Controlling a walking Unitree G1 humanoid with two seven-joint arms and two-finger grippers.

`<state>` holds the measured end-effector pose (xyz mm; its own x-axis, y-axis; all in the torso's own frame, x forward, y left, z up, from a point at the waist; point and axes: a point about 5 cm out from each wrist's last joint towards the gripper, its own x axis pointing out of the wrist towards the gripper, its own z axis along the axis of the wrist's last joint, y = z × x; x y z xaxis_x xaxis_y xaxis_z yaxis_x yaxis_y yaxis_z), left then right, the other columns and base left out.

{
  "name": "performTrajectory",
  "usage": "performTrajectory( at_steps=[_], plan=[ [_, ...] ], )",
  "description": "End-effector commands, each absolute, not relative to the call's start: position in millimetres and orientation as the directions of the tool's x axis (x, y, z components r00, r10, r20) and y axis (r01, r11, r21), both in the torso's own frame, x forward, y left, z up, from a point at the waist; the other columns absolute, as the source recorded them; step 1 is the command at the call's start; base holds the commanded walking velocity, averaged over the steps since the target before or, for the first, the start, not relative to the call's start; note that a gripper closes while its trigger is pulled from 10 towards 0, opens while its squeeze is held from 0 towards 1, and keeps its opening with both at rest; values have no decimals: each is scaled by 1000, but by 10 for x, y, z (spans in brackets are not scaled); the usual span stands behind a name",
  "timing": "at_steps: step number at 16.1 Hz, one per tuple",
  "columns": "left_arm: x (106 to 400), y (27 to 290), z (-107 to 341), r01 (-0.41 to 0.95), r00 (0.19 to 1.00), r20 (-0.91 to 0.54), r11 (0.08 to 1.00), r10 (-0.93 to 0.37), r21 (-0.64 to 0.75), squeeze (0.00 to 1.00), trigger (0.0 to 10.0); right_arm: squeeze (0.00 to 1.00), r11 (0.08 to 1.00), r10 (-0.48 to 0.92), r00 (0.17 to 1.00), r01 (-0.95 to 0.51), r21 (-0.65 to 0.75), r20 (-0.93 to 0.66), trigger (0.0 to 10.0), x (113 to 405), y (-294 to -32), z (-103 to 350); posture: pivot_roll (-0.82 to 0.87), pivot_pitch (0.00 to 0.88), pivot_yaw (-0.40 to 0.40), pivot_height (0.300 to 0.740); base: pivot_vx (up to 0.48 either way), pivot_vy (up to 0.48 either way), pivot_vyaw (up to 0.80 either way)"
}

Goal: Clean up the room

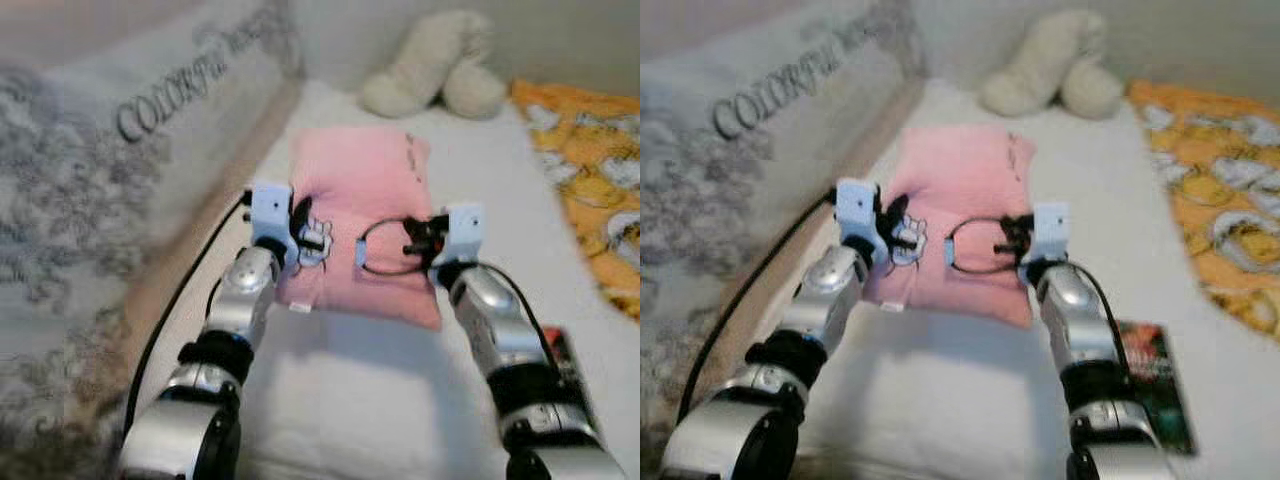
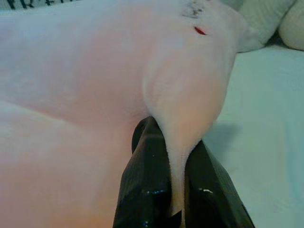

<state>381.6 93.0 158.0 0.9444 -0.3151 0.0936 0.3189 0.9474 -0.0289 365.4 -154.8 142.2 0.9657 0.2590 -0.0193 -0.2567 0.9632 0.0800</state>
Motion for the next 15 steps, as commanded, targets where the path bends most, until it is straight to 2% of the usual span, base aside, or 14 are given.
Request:
performTrajectory(
  at_steps=[1,7,10,12,15],
  plan=[
    [3854,883,1754,311,940,158,949,-302,-41,0,10000,0,979,188,981,-185,85,-34,10000,3621,-1779,1366,74,0,8,740,247,412,0],
    [3871,855,1731,313,943,133,949,-306,-42,0,10000,0,978,196,979,-191,82,-50,10000,3645,-1737,1339,72,0,8,740,251,409,0],
    [3919,792,1701,287,956,76,956,-283,-59,0,10000,0,979,198,976,-192,68,-93,10000,3715,-1764,1296,73,0,2,740,274,384,0],
    [3935,795,1622,207,978,24,978,-207,9,0,10000,0,966,237,958,-249,-62,-159,10000,3779,-1734,1272,82,20,-12,740,0,0,0],
    [3979,979,1577,103,995,-25,993,-102,49,0,10000,0,946,304,931,-319,-49,-201,10000,3863,-1571,1305,93,84,-42,740,0,0,0]
  ],
)
